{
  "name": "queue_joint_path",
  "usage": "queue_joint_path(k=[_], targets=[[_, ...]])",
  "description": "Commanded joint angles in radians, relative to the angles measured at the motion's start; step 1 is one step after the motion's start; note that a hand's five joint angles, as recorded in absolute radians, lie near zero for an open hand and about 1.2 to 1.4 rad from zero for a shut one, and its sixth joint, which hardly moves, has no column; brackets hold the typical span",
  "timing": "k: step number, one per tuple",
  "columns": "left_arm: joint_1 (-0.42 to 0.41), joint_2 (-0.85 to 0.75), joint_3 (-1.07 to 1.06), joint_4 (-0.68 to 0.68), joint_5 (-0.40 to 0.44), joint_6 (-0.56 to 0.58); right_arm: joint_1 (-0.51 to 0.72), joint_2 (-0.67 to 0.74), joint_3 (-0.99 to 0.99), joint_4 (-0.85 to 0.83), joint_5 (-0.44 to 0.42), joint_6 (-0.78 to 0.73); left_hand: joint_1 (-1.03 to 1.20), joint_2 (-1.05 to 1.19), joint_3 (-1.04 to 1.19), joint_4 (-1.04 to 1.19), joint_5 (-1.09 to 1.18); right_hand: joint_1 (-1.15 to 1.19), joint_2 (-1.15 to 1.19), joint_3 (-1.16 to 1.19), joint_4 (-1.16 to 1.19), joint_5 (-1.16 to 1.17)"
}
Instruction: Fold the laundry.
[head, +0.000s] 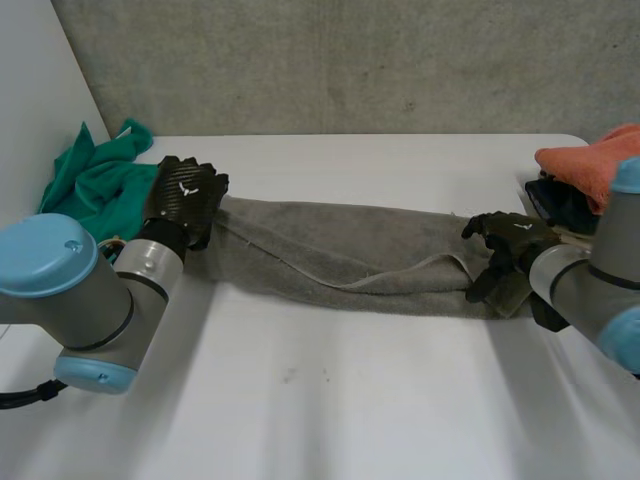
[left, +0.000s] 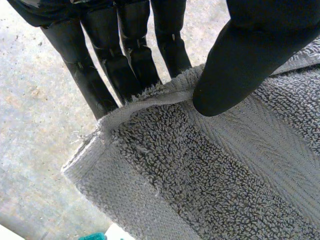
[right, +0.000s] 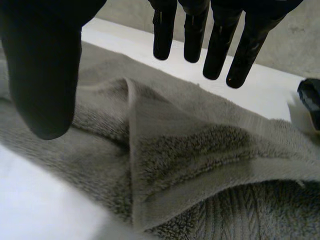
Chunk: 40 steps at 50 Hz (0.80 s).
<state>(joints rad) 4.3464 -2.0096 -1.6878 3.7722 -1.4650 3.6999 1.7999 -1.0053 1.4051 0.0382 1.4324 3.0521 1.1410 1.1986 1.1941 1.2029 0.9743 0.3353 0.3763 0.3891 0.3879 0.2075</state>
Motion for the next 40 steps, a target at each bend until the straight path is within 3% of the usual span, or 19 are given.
queue_joint_path(k=[1, 6, 27, 32, 35, 40], targets=[[0.002, 0.0, -0.004, 0.0, 0.002, 0.0, 0.012, 0.114, -0.11, -0.03, 0.045, 0.005, 0.255, 0.198, 0.202, 0.193, 0.247, 0.286, 0.245, 0.233, 0.234, 0.24], [0.002, 0.0, -0.006, -0.002, 0.002, 0.0, 0.019, 0.136, -0.143, -0.035, 0.045, 0.008, 0.255, 0.198, 0.202, 0.193, 0.247, 0.398, 0.357, 0.345, 0.346, 0.352], [0.004, 0.0, -0.013, -0.002, 0.002, 0.0, 0.03, 0.203, -0.201, -0.035, 0.043, 0.005, 0.255, 0.198, 0.202, 0.193, 0.247, 0.413, 0.372, 0.359, 0.36, 0.366], [0.004, 0.006, -0.018, -0.002, -0.001, 0.003, 0.027, 0.215, -0.225, -0.034, 0.04, -0.007, 0.255, 0.198, 0.202, 0.193, 0.247, 1.06, 1.019, 1.006, 1.007, 1.013], [0.005, 0.015, -0.02, -0.006, -0.003, 0.005, 0.022, 0.194, -0.225, -0.024, 0.043, -0.027, 0.255, 0.198, 0.202, 0.193, 0.247, 1.061, 1.02, 1.007, 1.008, 1.014], [0.012, 0.074, -0.033, -0.045, -0.003, 0.002, 0.015, 0.036, -0.172, 0.043, 0.013, -0.148, 0.255, 0.198, 0.202, 0.193, 0.247, 1.061, 1.02, 1.007, 1.008, 1.014]])
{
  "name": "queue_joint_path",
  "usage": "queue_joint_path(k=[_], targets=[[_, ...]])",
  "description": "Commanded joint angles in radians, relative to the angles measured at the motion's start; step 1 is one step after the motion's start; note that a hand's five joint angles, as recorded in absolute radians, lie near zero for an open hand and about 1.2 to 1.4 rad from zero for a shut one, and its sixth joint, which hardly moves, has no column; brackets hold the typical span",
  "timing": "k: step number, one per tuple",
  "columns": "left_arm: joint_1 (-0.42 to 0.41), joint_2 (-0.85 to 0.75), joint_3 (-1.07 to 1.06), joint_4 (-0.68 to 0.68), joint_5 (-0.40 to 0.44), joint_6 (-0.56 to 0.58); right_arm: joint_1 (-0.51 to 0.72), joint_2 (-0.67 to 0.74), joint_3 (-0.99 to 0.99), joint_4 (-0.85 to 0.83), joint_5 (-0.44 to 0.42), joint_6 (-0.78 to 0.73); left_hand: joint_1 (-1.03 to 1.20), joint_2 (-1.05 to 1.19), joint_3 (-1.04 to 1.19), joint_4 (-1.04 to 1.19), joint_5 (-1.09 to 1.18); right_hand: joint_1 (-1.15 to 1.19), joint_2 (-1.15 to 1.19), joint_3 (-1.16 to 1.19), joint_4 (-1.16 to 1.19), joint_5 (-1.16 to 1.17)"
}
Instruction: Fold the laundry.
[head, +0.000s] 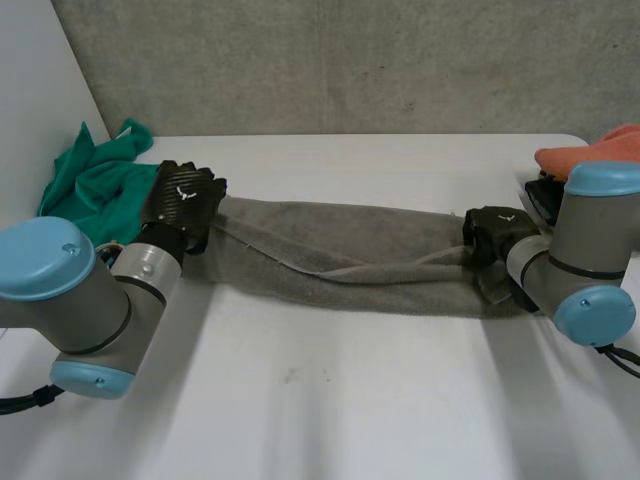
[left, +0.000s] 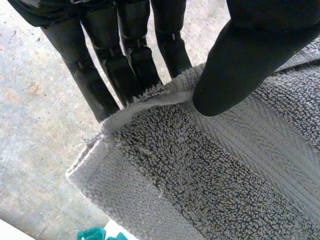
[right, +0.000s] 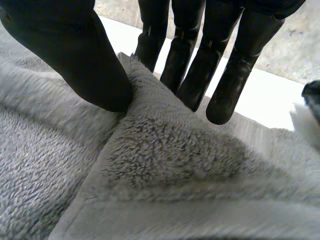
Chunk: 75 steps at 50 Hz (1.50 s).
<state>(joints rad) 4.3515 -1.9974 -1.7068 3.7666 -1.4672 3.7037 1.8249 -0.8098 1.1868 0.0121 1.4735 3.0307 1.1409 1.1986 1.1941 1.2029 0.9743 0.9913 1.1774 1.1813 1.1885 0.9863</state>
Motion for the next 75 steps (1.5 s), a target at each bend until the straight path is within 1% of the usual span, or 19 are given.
queue_joint_path(k=[1, 5, 11, 14, 20, 24, 28, 29, 33, 37, 40, 41, 45, 49, 54, 60, 65, 70, 75], targets=[[0.006, 0.09, -0.017, -0.057, -0.001, -0.004, -0.013, -0.182, 0.051, 0.092, -0.038, -0.153, 0.255, 0.198, 0.202, 0.193, 0.247, 0.405, 0.219, 0.215, 0.208, 0.235], [0.005, 0.178, -0.037, -0.108, -0.001, -0.007, -0.038, -0.273, 0.08, 0.264, -0.087, -0.332, 0.255, 0.198, 0.202, 0.193, 0.247, 0.405, 0.219, 0.215, 0.208, 0.235], [0.0, 0.318, -0.089, -0.221, 0.002, -0.005, -0.064, -0.383, 0.14, 0.535, -0.094, -0.639, 0.255, 0.198, 0.202, 0.193, 0.247, 0.405, 0.219, 0.215, 0.208, 0.235], [-0.004, 0.376, -0.12, -0.318, 0.004, -0.002, -0.075, -0.436, 0.191, 0.58, -0.094, -0.711, 0.255, 0.198, 0.202, 0.193, 0.247, 0.405, 0.219, 0.215, 0.208, 0.235], [-0.004, 0.349, -0.151, -0.475, 0.005, 0.01, -0.072, -0.457, 0.309, 0.563, -0.096, -0.828, 0.255, 0.198, 0.202, 0.193, 0.247, 0.405, 0.219, 0.215, 0.208, 0.235], [0.0, 0.186, -0.097, -0.472, 0.001, 0.042, -0.068, -0.388, 0.312, 0.505, -0.081, -0.869, 0.255, 0.198, 0.202, 0.193, 0.247, 0.405, 0.219, 0.215, 0.208, 0.235], [0.01, 0.033, 0.042, -0.467, -0.011, 0.107, -0.067, -0.287, 0.212, 0.415, -0.003, -0.875, 0.255, 0.198, 0.202, 0.193, 0.247, 0.405, 0.219, 0.215, 0.208, 0.235], [0.013, 0.005, 0.08, -0.467, -0.016, 0.123, -0.067, -0.267, 0.156, 0.372, 0.042, -0.871, 0.255, 0.198, 0.202, 0.193, 0.247, 0.405, 0.219, 0.215, 0.208, 0.235], [0.023, -0.095, 0.254, -0.459, -0.045, 0.179, -0.052, -0.235, 0.027, 0.249, 0.094, -0.865, 0.255, 0.198, 0.202, 0.193, 0.247, 0.405, 0.219, 0.215, 0.208, 0.235], [0.022, -0.141, 0.447, -0.366, -0.058, 0.197, -0.015, -0.203, -0.103, 0.073, 0.097, -0.834, 0.255, 0.198, 0.202, 0.193, 0.247, 0.405, 0.219, 0.215, 0.208, 0.235], [0.025, -0.152, 0.579, -0.219, -0.058, 0.191, -0.007, -0.204, -0.188, -0.117, 0.102, -0.797, 0.255, 0.198, 0.202, 0.193, 0.247, 0.405, 0.219, 0.215, 0.208, 0.235], [0.025, -0.147, 0.628, -0.118, -0.058, 0.193, -0.007, -0.207, -0.205, -0.168, 0.102, -0.79, 0.255, 0.198, 0.202, 0.193, 0.247, 0.405, 0.219, 0.215, 0.208, 0.235], [0.019, -0.138, 0.708, 0.115, -0.068, 0.174, -0.002, -0.23, -0.269, -0.392, 0.1, -0.773, 0.255, 0.198, 0.202, 0.193, 0.247, 0.405, 0.219, 0.215, 0.208, 0.235], [0.023, -0.121, 0.728, 0.225, -0.07, 0.142, 0.001, -0.253, -0.285, -0.52, 0.087, -0.77, 0.255, 0.198, 0.202, 0.193, 0.247, 0.405, 0.219, 0.215, 0.208, 0.235], [0.034, -0.075, 0.653, 0.185, -0.077, 0.096, 0.017, -0.276, -0.253, -0.528, 0.059, -0.733, 0.255, 0.198, 0.202, 0.193, 0.247, 0.405, 0.219, 0.215, 0.208, 0.235], [0.08, -0.029, 0.402, 0.139, -0.079, 0.078, 0.028, -0.319, -0.052, -0.526, -0.021, -0.652, 0.255, 0.198, 0.202, 0.193, 0.247, 0.405, 0.219, 0.215, 0.208, 0.235], [0.083, -0.007, 0.196, 0.136, -0.068, 0.082, 0.022, -0.328, 0.132, -0.506, -0.082, -0.633, 0.255, 0.198, 0.202, 0.193, 0.247, 0.405, 0.219, 0.215, 0.208, 0.235], [0.076, -0.006, 0.032, 0.124, -0.068, 0.087, 0.019, -0.327, 0.293, -0.367, -0.101, -0.61, 0.255, 0.198, 0.202, 0.193, 0.247, 0.405, 0.219, 0.215, 0.208, 0.235], [0.071, 0.029, -0.12, 0.016, -0.068, 0.117, 0.019, -0.325, 0.37, -0.174, -0.091, -0.618, 0.255, 0.198, 0.202, 0.193, 0.247, 0.405, 0.219, 0.215, 0.208, 0.235]])
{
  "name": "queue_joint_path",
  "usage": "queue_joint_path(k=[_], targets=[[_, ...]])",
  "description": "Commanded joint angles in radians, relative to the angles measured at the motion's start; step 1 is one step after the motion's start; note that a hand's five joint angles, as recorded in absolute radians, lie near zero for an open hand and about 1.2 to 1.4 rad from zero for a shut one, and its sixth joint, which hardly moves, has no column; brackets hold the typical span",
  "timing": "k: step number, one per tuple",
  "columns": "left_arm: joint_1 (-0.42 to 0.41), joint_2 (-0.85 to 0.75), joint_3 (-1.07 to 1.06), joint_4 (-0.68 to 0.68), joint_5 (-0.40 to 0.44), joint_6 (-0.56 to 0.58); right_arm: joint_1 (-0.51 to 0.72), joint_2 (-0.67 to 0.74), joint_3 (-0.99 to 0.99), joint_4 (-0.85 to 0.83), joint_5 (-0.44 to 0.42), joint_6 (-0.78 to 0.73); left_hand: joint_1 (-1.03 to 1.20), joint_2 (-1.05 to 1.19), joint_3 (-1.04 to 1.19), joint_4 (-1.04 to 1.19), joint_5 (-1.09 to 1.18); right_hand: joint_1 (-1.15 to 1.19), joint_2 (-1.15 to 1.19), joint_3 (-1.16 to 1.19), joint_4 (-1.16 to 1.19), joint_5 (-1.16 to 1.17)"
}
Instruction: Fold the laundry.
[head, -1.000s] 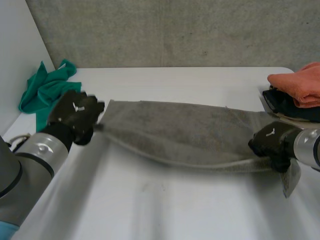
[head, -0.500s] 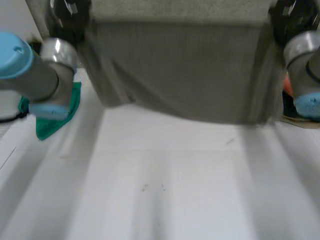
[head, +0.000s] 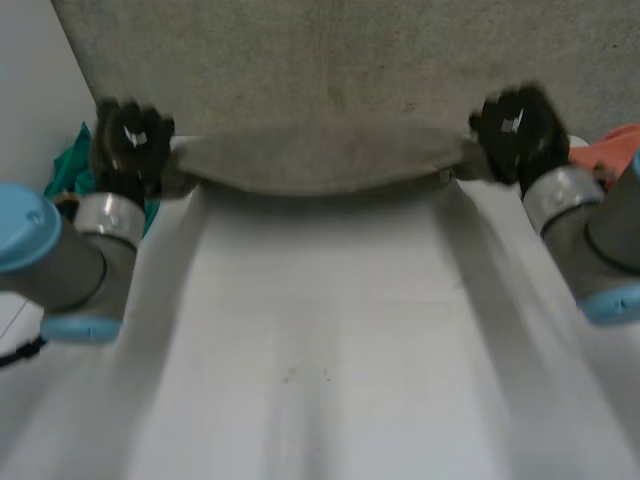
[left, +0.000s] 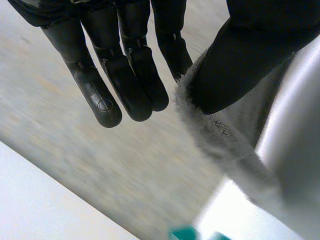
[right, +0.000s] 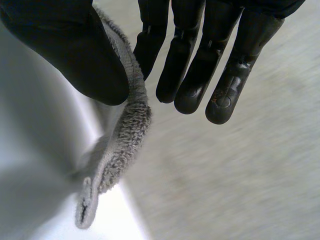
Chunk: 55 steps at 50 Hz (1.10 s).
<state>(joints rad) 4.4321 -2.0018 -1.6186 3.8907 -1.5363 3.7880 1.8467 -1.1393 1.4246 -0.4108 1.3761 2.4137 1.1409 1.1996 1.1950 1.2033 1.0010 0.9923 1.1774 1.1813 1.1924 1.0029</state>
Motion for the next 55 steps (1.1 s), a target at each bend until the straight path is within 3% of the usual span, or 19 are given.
queue_joint_path(k=[1, 5, 10, 12, 16, 21, 29, 34, 38, 45, 46, 48, 49, 55], targets=[[-0.011, 0.049, -0.23, -0.138, 0.002, 0.044, -0.001, 0.003, 0.143, 0.291, 0.006, 0.002, 0.255, 0.197, 0.201, 0.193, 0.221, 0.404, 0.219, 0.215, 0.204, 0.219], [-0.016, 0.156, -0.319, -0.334, -0.001, 0.113, -0.021, -0.025, 0.177, 0.538, 0.004, -0.018, 0.255, 0.197, 0.201, 0.193, 0.221, 0.404, 0.219, 0.215, 0.204, 0.219], [-0.013, 0.3, -0.408, -0.655, -0.008, 0.176, -0.121, -0.19, 0.253, 0.867, -0.015, -0.128, 0.255, 0.197, 0.201, 0.193, 0.221, 0.404, 0.219, 0.215, 0.204, 0.219], [-0.005, 0.362, -0.431, -0.836, -0.01, 0.196, -0.155, -0.227, 0.284, 0.92, -0.015, -0.203, 0.255, 0.197, 0.201, 0.193, 0.221, 0.404, 0.219, 0.215, 0.204, 0.219], [-0.005, 0.419, -0.426, -0.984, -0.002, 0.199, -0.195, -0.258, 0.324, 0.954, -0.009, -0.349, 0.255, 0.197, 0.201, 0.193, 0.221, 0.404, 0.219, 0.215, 0.204, 0.219], [-0.014, 0.4, -0.368, -0.887, -0.001, 0.193, -0.184, -0.241, 0.298, 0.801, -0.008, -0.338, 0.255, 0.197, 0.201, 0.193, 0.221, 0.404, 0.219, 0.215, 0.204, 0.219], [-0.049, 0.112, -0.158, -0.555, -0.021, 0.191, -0.097, -0.07, 0.179, 0.433, 0.029, -0.255, 0.255, 0.197, 0.201, 0.193, 0.221, 0.404, 0.219, 0.215, 0.204, 0.219], [-0.066, -0.096, 0.049, -0.391, -0.111, 0.197, -0.044, 0.054, 0.077, 0.219, 0.067, -0.268, 0.255, 0.197, 0.201, 0.193, 0.221, 0.404, 0.219, 0.215, 0.204, 0.219], [-0.079, -0.239, 0.21, -0.347, -0.171, 0.2, -0.034, 0.173, -0.027, 0.098, 0.078, -0.272, 0.255, 0.197, 0.201, 0.193, 0.221, 0.404, 0.219, 0.215, 0.204, 0.219], [-0.088, -0.382, 0.413, -0.315, -0.174, 0.194, -0.021, 0.394, -0.211, -0.026, 0.063, -0.343, 0.255, 0.197, 0.201, 0.193, 0.221, 0.404, 0.219, 0.215, 0.204, 0.219], [-0.088, -0.39, 0.427, -0.306, -0.174, 0.196, -0.02, 0.415, -0.231, -0.035, 0.064, -0.344, 0.017, -0.041, -0.037, -0.045, -0.017, 0.228, 0.043, 0.039, 0.028, 0.043], [-0.088, -0.399, 0.442, -0.286, -0.176, 0.197, -0.008, 0.463, -0.283, -0.06, 0.073, -0.344, -0.768, -0.826, -0.822, -0.83, -0.802, -0.818, -1.003, -1.007, -1.018, -1.003], [-0.092, -0.399, 0.447, -0.268, -0.176, 0.194, -0.006, 0.472, -0.294, -0.066, 0.07, -0.341, -0.911, -0.97, -0.965, -0.974, -0.946, -0.818, -1.003, -1.007, -1.018, -1.003], [-0.134, -0.356, 0.393, -0.24, -0.18, 0.183, -0.007, 0.446, -0.293, -0.08, 0.08, -0.217, -0.966, -1.025, -1.02, -1.029, -1.001, -0.818, -1.003, -1.007, -1.018, -1.003]])
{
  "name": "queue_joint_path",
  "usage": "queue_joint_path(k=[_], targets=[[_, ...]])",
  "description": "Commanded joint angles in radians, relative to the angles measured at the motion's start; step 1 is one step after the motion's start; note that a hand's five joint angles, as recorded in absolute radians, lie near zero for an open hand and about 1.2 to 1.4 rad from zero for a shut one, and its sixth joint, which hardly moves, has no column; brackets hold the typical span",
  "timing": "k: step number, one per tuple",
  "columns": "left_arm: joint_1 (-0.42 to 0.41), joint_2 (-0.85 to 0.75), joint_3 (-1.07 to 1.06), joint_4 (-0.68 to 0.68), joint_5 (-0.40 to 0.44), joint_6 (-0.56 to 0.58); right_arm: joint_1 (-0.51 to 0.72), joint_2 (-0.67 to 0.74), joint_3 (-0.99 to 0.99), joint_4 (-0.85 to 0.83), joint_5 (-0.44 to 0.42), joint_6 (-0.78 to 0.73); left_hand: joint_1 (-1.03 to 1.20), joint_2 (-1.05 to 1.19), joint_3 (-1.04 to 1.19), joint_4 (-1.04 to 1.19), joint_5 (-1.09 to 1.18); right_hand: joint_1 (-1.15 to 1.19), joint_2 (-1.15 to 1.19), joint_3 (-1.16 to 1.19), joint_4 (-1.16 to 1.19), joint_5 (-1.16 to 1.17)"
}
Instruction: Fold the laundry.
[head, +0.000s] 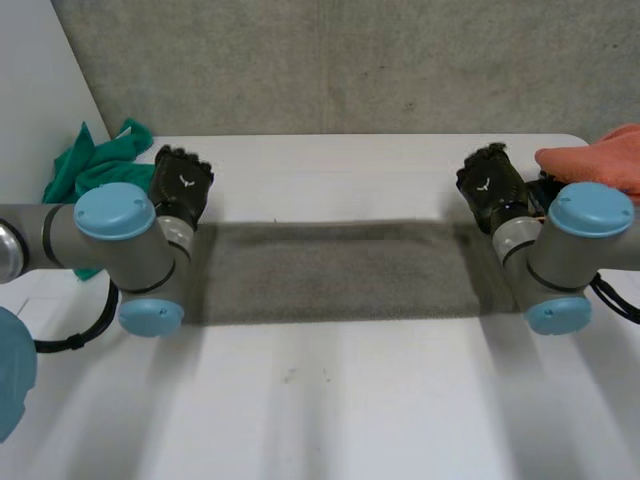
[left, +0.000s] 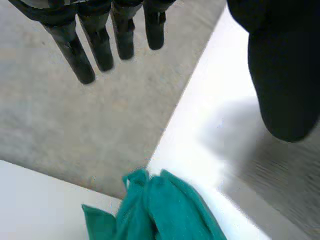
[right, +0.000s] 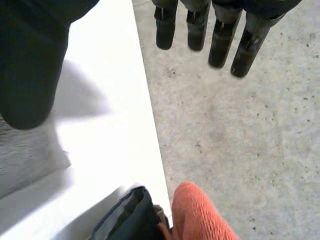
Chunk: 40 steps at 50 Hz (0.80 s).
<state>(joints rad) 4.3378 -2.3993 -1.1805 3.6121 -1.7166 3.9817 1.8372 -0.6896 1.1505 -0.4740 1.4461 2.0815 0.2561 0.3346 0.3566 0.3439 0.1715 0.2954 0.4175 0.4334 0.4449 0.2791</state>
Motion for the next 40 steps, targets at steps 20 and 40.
queue_joint_path(k=[20, 40], targets=[[-0.049, 0.453, -0.559, 0.083, 0.06, -0.412, -0.197, -0.495, 0.431, 0.489, -0.165, 0.628, -0.082, -0.16, -0.182, -0.169, -0.172, 0.006, -0.116, -0.132, -0.143, -0.152], [-0.044, 0.444, -0.585, 0.099, 0.084, -0.432, -0.203, -0.294, 0.44, 0.276, -0.104, 0.45, -0.082, -0.16, -0.182, -0.169, -0.172, 0.569, 0.447, 0.431, 0.42, 0.411]])
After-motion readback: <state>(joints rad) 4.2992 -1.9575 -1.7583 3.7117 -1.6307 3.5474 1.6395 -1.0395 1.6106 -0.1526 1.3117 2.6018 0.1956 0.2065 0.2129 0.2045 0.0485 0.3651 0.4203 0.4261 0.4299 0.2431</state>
